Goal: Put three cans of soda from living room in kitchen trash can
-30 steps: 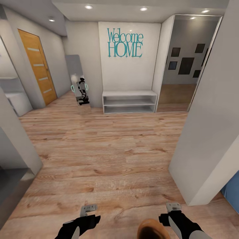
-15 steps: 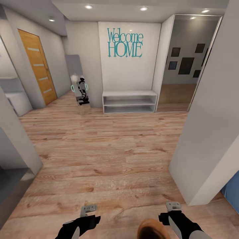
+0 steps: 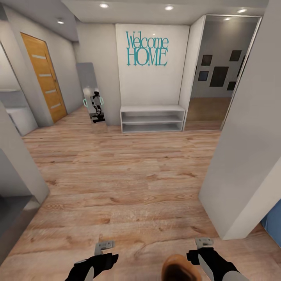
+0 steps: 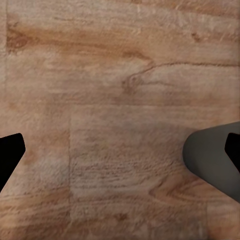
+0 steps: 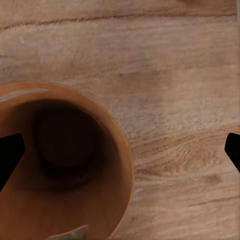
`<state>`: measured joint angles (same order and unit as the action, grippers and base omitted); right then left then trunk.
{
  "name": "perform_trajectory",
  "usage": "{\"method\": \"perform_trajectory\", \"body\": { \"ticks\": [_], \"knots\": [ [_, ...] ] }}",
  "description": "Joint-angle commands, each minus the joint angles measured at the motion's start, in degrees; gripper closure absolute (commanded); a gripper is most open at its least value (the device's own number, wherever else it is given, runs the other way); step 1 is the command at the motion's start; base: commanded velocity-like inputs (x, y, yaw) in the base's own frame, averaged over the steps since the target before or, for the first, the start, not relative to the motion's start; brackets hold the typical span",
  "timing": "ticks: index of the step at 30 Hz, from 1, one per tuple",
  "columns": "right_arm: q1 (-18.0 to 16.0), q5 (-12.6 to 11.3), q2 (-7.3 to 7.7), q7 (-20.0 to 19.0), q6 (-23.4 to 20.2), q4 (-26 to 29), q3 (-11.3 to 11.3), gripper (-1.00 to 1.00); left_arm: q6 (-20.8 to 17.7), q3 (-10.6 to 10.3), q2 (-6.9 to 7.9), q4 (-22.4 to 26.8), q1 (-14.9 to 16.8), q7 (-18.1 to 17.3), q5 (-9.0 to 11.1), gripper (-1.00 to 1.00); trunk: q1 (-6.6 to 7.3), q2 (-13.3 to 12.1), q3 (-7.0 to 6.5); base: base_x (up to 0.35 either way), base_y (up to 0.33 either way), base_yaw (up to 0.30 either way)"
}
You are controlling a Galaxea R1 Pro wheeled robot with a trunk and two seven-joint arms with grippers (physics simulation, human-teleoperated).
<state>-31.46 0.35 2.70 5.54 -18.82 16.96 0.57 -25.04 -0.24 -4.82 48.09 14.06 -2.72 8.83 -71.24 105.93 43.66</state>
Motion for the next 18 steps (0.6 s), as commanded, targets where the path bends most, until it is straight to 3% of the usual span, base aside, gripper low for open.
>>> {"method": "perform_trajectory", "body": {
  "ticks": [1, 9, 18],
  "knots": [
    [0.00, 0.00, 0.01, 0.00, 0.00, 0.00, 0.00, -1.00, 0.00, -0.01, 0.00, 0.00, 0.00, 0.00, 0.00, -1.00, -0.23, 0.42, 0.18, 0.000, 0.000, 0.000],
    [0.00, -0.04, -0.02, 0.00, -0.02, -0.04, 0.01, -1.00, -0.01, -0.02, -0.01, 0.05, 0.00, -0.02, -0.04, -1.00, -1.98, 3.62, 1.62, 0.000, 0.000, 0.000],
    [0.00, -0.08, -0.04, 0.00, -0.07, -0.17, 0.04, -1.00, 0.00, -0.02, 0.05, 0.08, -0.01, -0.08, -0.04, -1.00, -1.98, 3.62, 1.62, 0.000, 0.000, 0.000]
  ]
}}
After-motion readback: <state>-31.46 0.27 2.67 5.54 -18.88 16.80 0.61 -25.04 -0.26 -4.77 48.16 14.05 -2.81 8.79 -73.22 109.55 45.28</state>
